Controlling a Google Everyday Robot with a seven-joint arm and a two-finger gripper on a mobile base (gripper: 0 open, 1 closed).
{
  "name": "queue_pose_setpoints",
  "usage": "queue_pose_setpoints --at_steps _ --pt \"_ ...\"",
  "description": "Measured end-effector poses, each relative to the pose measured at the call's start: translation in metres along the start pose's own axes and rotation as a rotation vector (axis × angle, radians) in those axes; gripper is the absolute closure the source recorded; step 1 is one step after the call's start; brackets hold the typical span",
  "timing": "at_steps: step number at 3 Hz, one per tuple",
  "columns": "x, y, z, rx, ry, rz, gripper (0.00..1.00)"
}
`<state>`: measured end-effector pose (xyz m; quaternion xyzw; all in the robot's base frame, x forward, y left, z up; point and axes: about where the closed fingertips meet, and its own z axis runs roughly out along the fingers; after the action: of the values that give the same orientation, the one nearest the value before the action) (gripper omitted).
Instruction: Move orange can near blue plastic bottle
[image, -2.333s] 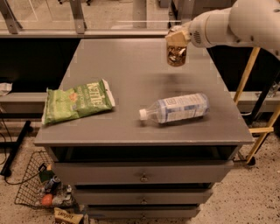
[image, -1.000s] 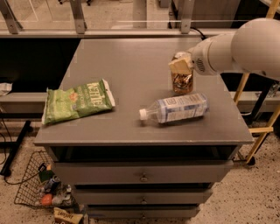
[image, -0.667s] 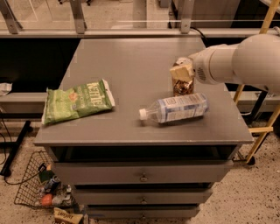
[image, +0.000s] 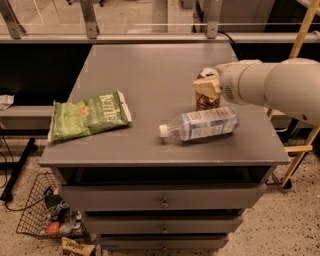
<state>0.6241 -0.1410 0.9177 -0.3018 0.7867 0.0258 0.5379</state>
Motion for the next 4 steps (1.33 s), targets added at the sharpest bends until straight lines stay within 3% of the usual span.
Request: queue_pose_setpoints --at_steps 3,4 --pt "-0.0063 0.0030 -0.0017 -0.001 -0.007 -0.008 0.13" --pt "-0.0082 0.0040 -0.0022 -0.001 -0.009 -0.011 0.00"
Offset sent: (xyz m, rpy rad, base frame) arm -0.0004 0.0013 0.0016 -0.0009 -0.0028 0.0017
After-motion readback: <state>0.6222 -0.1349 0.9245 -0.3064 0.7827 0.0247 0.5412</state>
